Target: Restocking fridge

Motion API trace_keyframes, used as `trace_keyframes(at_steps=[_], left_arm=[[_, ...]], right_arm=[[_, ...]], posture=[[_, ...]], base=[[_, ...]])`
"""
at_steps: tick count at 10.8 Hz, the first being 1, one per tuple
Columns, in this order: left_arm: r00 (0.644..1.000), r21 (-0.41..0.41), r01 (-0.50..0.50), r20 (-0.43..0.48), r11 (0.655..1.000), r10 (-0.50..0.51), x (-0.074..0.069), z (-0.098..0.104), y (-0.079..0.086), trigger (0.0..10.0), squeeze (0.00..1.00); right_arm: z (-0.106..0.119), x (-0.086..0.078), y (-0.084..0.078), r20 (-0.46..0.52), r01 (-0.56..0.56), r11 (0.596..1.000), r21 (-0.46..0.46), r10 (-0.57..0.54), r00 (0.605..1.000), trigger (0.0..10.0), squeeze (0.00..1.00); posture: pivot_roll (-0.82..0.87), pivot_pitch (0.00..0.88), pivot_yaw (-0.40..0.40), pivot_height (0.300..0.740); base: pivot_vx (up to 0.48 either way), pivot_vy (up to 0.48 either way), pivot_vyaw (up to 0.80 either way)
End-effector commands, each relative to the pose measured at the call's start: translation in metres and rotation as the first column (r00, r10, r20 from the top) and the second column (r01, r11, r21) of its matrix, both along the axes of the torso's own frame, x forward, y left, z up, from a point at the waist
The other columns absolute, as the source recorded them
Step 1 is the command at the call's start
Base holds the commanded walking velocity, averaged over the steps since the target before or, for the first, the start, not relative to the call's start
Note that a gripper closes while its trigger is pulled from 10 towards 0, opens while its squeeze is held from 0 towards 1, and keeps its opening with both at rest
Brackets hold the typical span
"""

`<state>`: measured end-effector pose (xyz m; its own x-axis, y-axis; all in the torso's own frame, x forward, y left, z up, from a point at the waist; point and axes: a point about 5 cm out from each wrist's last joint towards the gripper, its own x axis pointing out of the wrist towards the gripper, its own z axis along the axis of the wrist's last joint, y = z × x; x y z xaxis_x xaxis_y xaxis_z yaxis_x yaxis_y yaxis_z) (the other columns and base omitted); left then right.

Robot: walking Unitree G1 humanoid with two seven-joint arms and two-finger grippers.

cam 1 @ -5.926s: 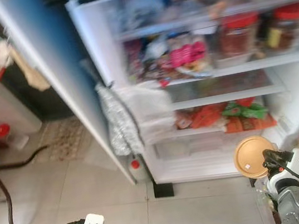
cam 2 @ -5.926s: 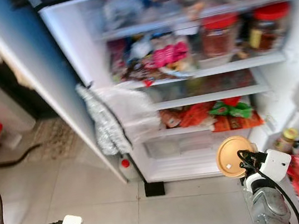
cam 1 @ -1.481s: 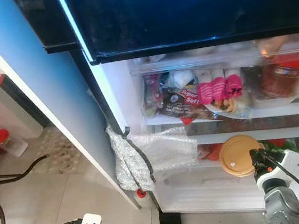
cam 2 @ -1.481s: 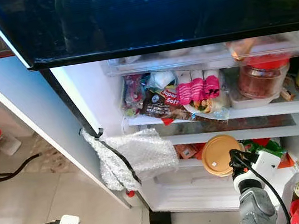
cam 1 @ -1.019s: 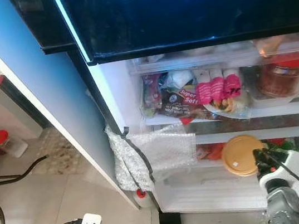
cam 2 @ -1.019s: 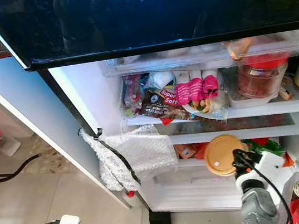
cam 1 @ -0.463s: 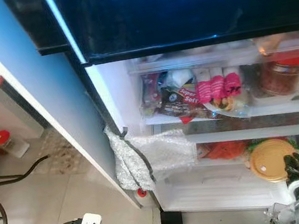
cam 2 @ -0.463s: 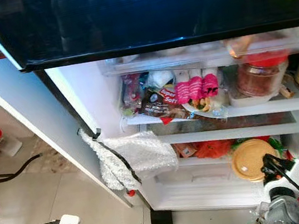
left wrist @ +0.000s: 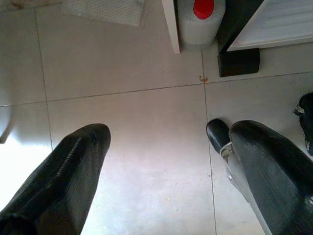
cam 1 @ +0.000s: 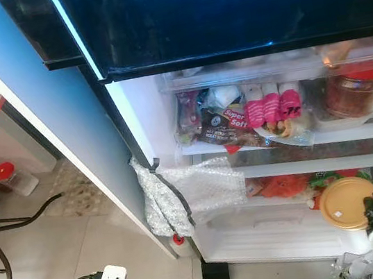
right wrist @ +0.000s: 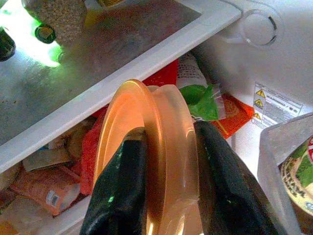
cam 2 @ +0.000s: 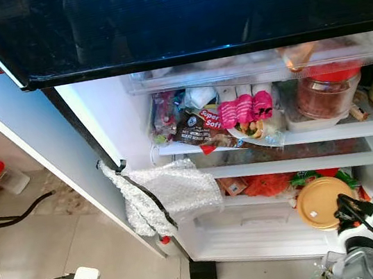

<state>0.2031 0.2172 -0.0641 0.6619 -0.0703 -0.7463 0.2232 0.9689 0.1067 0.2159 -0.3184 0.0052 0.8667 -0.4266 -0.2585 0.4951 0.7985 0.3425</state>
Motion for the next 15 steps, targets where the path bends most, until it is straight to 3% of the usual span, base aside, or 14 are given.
trace_keyframes(at_steps=[1,5,7,15], left_arm=[[1.000,0.028,-0.007,-0.028,1.000,0.008,-0.007,-0.002,0.009,10.0,0.00],[1.000,0.031,-0.004,-0.029,1.000,0.005,-0.008,-0.003,0.009,10.0,0.00],[1.000,0.039,-0.003,-0.028,0.999,0.004,-0.008,-0.003,0.010,10.0,0.00],[1.000,0.051,-0.004,-0.023,0.999,0.005,-0.008,-0.002,0.011,10.0,0.00]], right_arm=[[-0.002,-0.009,-0.008,-0.013,0.039,0.999,0.000,-0.039,0.999,10.0,0.00],[-0.001,-0.020,-0.022,-0.038,0.135,0.990,-0.036,-0.137,0.990,10.0,0.00],[0.000,-0.026,-0.033,-0.058,0.229,0.972,-0.058,-0.232,0.971,10.0,0.00],[0.001,-0.047,-0.054,-0.110,0.420,0.900,-0.114,-0.432,0.895,10.0,0.00]], posture=[[-0.21,0.090,0.132,0.740],[-0.21,0.080,0.131,0.740],[-0.21,0.076,0.131,0.740],[-0.21,0.082,0.133,0.740]], base=[[0.000,0.000,0.00],[0.000,0.000,0.00],[0.000,0.000,0.00],[0.000,0.000,0.00]])
